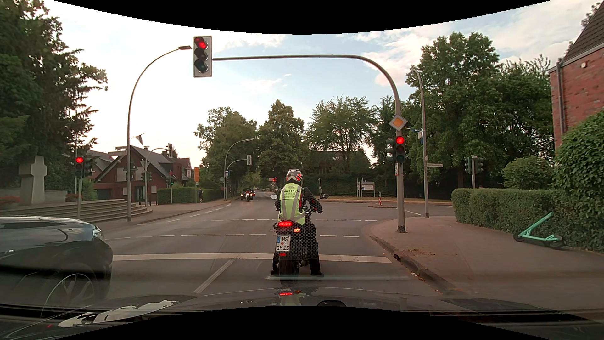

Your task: Follow the waypoints while adhering to traffic rules and regulations

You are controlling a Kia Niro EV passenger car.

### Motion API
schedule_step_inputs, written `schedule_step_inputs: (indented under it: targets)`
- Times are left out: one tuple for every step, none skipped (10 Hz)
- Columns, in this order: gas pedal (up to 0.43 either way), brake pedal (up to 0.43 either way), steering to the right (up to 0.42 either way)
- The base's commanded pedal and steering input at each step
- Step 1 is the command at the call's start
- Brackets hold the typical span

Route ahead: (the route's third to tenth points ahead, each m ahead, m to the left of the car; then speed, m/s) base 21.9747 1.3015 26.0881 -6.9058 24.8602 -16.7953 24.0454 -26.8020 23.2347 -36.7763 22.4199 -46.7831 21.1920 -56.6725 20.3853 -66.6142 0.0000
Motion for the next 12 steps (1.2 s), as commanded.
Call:
schedule_step_inputs:
  targets:
    - [0.000, 0.000, -0.016]
    - [0.000, 0.000, -0.016]
    - [0.000, 0.000, -0.016]
    - [0.000, 0.000, -0.016]
    - [0.000, 0.000, -0.016]
    - [0.000, 0.000, -0.016]
    - [0.000, 0.000, -0.016]
    - [0.000, 0.000, -0.016]
    - [0.000, 0.000, -0.016]
    - [0.000, 0.000, -0.016]
    - [0.000, 0.000, -0.016]
    - [0.000, 0.000, -0.016]
